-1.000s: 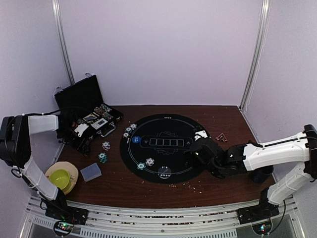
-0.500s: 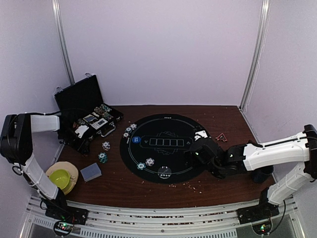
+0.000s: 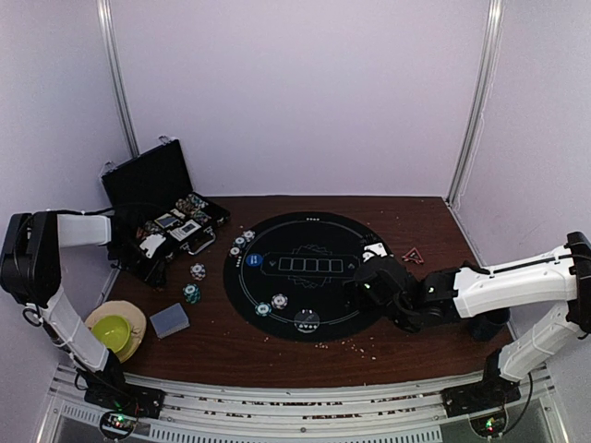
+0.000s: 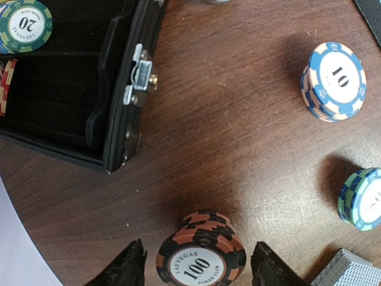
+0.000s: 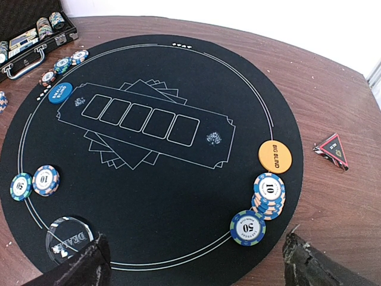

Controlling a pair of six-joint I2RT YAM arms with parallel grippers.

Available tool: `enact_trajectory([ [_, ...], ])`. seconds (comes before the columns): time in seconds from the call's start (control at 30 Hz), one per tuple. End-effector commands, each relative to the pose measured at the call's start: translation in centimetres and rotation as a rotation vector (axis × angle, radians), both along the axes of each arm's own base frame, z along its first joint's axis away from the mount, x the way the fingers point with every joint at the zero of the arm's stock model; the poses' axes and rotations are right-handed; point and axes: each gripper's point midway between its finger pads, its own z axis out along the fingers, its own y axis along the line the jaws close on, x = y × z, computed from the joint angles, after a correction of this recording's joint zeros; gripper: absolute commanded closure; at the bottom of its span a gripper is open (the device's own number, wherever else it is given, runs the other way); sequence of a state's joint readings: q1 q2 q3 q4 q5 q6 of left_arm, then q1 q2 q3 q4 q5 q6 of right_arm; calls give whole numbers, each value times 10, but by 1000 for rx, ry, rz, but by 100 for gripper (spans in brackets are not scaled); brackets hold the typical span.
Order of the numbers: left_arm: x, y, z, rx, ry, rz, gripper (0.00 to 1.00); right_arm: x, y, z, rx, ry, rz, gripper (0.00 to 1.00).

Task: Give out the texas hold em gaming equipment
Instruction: Pick up the pile of poker chips from the pile of poker chips.

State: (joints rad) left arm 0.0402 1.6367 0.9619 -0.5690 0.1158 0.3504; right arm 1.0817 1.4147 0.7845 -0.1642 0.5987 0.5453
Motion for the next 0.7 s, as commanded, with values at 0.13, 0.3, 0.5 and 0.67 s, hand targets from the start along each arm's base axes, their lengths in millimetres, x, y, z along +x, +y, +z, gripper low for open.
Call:
enact_trajectory([
  [0.13, 1, 3, -4, 1, -7, -5, 41, 0, -1, -1, -19, -6, -3, 0],
  [0.3, 2, 2, -3, 0, -14, -5, 43, 0, -1, -1, -20, -5, -3, 0],
  [0.5, 3, 3, 0, 1, -21, -3, 50, 0, -1, -1, -21, -5, -1, 0],
  [0.67, 4, 3, 1, 5, -25, -2, 51, 0, -1, -2, -23, -5, -1, 0],
])
